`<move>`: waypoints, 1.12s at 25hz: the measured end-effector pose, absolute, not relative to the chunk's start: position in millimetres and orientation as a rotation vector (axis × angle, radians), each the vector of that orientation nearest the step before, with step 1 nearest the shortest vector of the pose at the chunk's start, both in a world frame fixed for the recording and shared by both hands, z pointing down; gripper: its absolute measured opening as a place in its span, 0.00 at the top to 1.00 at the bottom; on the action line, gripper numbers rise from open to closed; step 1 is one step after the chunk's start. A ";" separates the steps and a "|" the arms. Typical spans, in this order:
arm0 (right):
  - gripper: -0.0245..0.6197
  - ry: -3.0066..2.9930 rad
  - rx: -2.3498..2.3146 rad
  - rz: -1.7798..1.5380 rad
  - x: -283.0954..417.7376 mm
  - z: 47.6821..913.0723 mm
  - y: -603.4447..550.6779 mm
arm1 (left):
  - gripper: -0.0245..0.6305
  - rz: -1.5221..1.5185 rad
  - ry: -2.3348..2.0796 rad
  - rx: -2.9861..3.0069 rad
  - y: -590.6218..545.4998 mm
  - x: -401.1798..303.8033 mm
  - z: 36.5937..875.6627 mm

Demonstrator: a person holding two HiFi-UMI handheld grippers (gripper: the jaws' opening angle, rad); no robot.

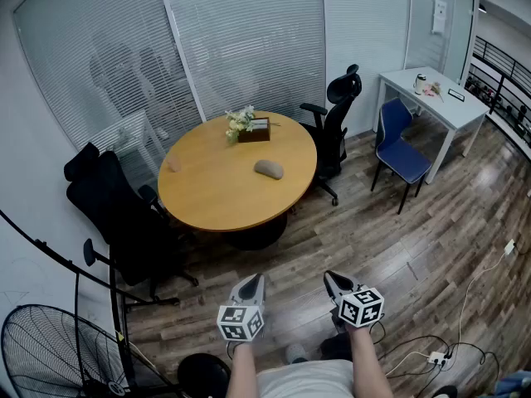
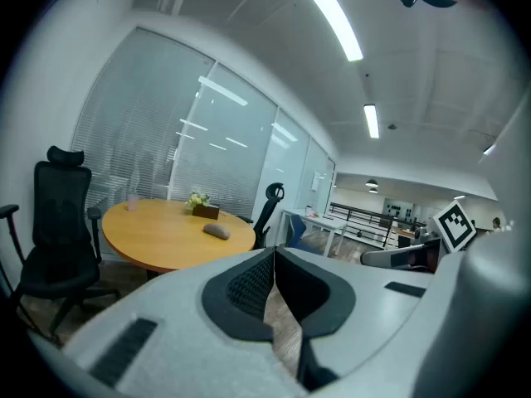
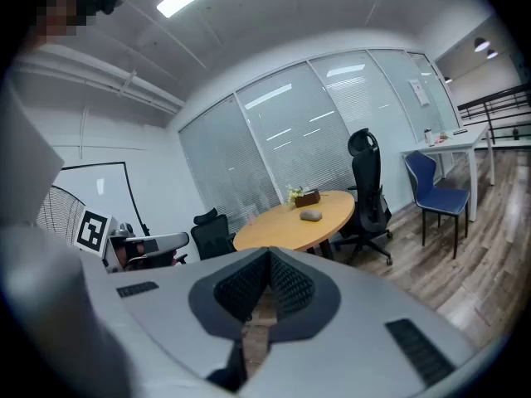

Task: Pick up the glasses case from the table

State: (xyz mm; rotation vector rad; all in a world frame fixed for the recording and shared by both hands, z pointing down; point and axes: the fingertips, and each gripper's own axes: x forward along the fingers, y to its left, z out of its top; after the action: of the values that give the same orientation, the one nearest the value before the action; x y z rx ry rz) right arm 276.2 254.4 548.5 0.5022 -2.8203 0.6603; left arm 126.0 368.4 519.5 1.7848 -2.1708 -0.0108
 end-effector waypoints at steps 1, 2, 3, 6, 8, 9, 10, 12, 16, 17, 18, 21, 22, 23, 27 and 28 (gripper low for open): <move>0.97 -2.819 0.503 0.663 277.5 548.6 256.9 | 0.95 -0.009 -2.171 1.781 370.5 126.7 519.4; 0.97 -2.818 0.504 0.665 278.9 548.9 259.5 | 0.95 -0.008 -2.171 1.779 372.6 127.4 519.4; 0.97 -2.817 0.507 0.666 280.3 549.4 262.2 | 0.95 -0.006 -2.170 1.779 374.4 128.2 519.5; 0.97 -2.817 0.521 0.661 282.8 551.1 267.7 | 0.95 -0.004 -2.162 1.791 376.7 130.1 520.2; 0.97 -2.817 0.530 0.649 282.8 551.3 268.0 | 0.95 -0.006 -2.157 1.803 375.2 130.2 519.5; 0.97 -2.816 0.536 0.644 283.0 551.1 268.0 | 0.95 -0.007 -2.154 1.809 374.3 130.1 519.0; 0.97 -2.815 0.542 0.641 283.2 550.7 268.0 | 0.95 -0.008 -2.151 1.814 373.5 129.8 518.4; 0.97 -2.823 0.549 0.644 283.8 548.4 268.4 | 0.95 -0.018 -2.147 1.823 372.5 128.1 516.2; 0.95 -2.847 0.528 0.620 284.5 542.2 271.7 | 0.94 -0.092 -2.161 1.818 374.4 121.8 509.4; 0.92 -2.849 0.523 0.615 284.8 541.9 272.1 | 0.92 -0.101 -2.163 1.816 375.2 121.4 509.3; 0.88 -2.851 0.519 0.618 285.3 542.3 272.5 | 0.86 -0.102 -2.160 1.817 376.3 121.8 510.6; 0.78 -2.867 0.502 0.660 285.3 545.7 272.1 | 0.75 -0.086 -2.143 1.822 377.1 121.6 517.6; 0.77 -2.877 0.489 0.682 284.7 546.3 272.0 | 0.74 -0.086 -2.140 1.823 376.3 120.6 519.1; 0.75 -2.888 0.471 0.709 283.9 546.7 272.1 | 0.73 -0.092 -2.138 1.822 375.3 119.5 519.7; 0.68 -2.909 0.404 0.773 276.8 547.7 267.2 | 0.68 -0.098 -2.143 1.832 367.8 115.5 517.3; 0.65 -2.909 0.394 0.768 273.4 548.1 264.8 | 0.67 -0.097 -2.143 1.838 364.8 113.8 516.8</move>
State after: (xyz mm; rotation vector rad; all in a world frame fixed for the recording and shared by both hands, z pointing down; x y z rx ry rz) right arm 273.4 264.8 548.1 0.3939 -2.9088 0.7685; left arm 113.8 364.8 516.8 1.8382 -2.1427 -0.0966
